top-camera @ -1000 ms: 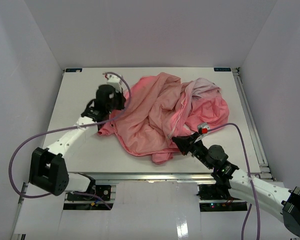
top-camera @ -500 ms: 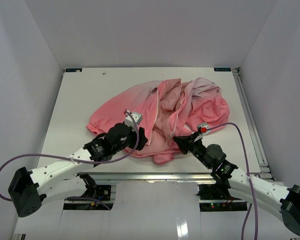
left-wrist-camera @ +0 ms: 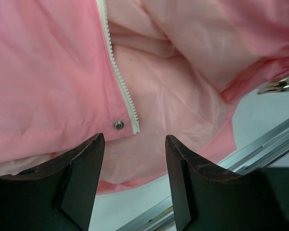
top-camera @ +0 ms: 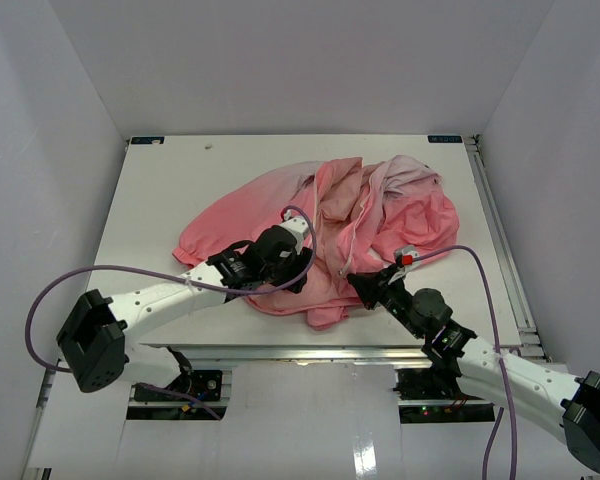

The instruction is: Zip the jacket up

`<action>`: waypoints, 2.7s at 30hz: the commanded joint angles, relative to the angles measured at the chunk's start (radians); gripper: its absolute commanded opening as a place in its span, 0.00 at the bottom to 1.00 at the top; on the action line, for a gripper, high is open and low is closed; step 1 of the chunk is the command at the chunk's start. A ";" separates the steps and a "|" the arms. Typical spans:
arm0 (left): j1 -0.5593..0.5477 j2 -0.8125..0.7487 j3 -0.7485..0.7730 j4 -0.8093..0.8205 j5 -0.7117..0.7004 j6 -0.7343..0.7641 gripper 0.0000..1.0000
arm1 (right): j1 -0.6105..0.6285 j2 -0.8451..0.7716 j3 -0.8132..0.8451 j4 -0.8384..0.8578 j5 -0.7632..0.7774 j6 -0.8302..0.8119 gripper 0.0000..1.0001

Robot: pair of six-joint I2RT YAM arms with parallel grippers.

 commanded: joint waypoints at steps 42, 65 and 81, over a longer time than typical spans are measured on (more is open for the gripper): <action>0.111 0.177 0.062 -0.051 0.089 0.085 0.57 | -0.006 0.045 0.028 0.055 0.007 -0.009 0.08; 0.126 0.359 -0.040 0.082 0.171 0.019 0.56 | -0.006 0.043 0.021 0.060 0.004 -0.005 0.08; 0.156 0.150 -0.078 0.095 0.111 -0.005 0.00 | -0.006 0.073 0.043 0.062 -0.002 -0.013 0.08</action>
